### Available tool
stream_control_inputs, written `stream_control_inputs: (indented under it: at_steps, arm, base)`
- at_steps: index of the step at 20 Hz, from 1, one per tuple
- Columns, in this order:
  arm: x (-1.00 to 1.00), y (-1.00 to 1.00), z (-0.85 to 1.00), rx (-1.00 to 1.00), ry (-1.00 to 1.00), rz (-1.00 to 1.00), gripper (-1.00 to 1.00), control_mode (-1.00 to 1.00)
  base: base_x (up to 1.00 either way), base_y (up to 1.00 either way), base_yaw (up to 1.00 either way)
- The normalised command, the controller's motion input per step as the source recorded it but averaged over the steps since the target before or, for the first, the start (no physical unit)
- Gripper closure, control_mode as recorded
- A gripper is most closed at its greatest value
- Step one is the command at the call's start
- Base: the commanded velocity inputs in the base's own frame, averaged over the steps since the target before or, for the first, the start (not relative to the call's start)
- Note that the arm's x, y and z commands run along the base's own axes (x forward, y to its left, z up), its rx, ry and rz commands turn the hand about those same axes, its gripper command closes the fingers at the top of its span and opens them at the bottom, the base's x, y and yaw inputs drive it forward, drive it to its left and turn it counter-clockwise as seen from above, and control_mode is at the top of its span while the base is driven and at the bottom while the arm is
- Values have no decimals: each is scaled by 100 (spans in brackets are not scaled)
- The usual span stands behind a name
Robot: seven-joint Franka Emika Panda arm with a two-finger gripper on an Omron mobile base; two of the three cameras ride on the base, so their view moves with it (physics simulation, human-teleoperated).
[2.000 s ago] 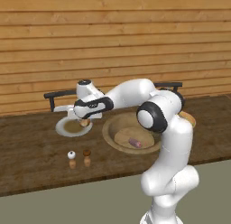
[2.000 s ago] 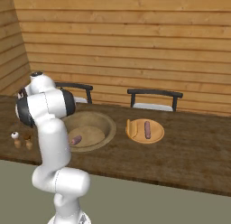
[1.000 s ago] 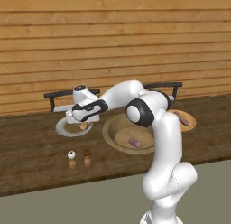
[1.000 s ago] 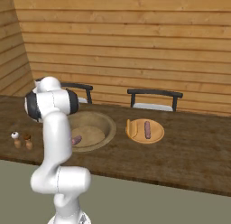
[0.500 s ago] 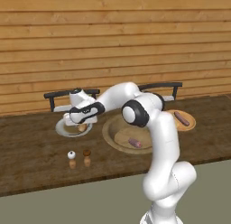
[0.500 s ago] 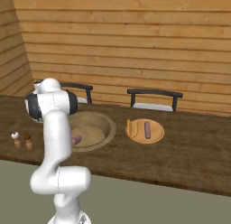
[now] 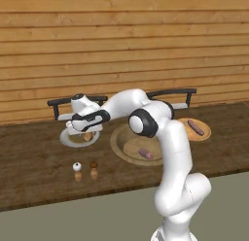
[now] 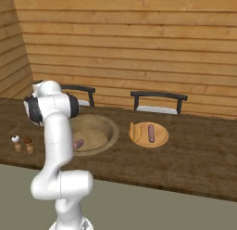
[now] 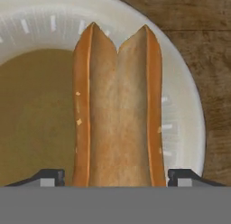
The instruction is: Place one bun and one sausage from the bowl on each plate.
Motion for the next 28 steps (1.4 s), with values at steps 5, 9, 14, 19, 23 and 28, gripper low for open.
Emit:
stream_control_inputs:
  at_steps: [5,9,14,19,23,28]
  arm:
    - [-11,-19,24,0,0,-1,-100,-100]
    - [-60,-45,53,0,0,-3,-100,-100]
    - [-97,-66,47,3,0,-3,-100,-100]
    - [-71,-85,45,4,1,-6,-100,-100]
    - [-60,-93,38,7,7,-9,-100,-100]
    - [-100,-80,9,3,6,-10,-100,-100]
  base:
    - [0,0,0]
    - [0,0,0]
    - [0,0,0]
    - [0,0,0]
    - [0,0,0]
    - [0,0,0]
